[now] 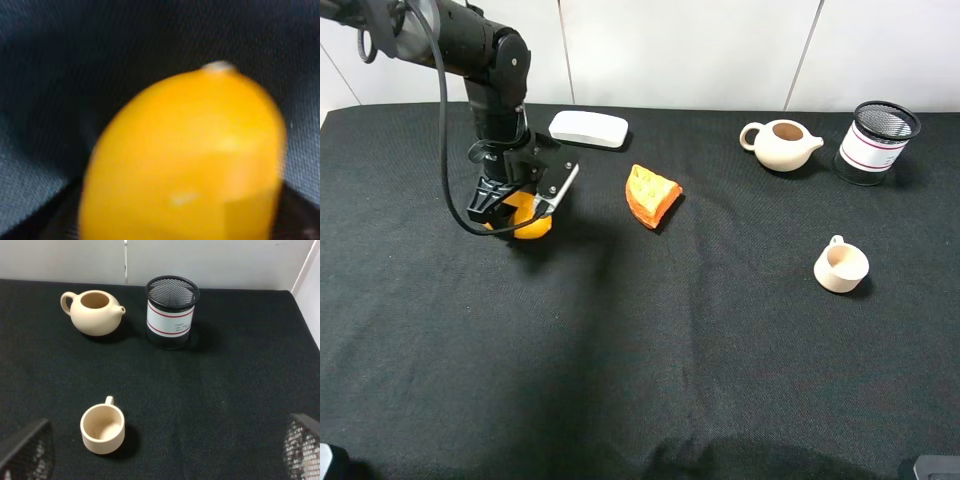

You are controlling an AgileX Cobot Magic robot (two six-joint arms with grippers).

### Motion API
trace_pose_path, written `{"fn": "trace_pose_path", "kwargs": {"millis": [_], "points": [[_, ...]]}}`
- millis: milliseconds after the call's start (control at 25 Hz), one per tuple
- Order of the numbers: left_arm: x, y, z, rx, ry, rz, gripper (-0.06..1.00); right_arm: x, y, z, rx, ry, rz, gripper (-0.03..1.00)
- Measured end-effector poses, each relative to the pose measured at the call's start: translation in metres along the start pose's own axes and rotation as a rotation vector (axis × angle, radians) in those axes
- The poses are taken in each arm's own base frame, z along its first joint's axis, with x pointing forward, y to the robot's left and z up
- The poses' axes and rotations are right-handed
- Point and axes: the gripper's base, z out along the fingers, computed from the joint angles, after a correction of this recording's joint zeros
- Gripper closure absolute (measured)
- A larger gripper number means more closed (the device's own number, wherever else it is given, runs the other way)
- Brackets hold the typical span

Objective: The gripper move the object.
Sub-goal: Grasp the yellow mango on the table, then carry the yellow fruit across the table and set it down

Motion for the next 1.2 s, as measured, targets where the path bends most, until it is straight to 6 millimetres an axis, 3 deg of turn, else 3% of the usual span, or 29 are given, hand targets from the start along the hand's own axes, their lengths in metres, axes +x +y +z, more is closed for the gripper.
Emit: {"fn": "trace_pose_path", "kwargs": {"millis": [760, 1200], "points": [[-0.002, 0.002, 0.0, -0.019, -0.027, 0.008, 0.26, 0.0, 0.0, 0.0, 0.0, 0.0, 0.0, 0.27], [-0.002, 0.003, -0.026, -0.033, -0.037, 0.003, 0.26, 0.0, 0.0, 0.0, 0.0, 0.0, 0.0, 0.27]]}}
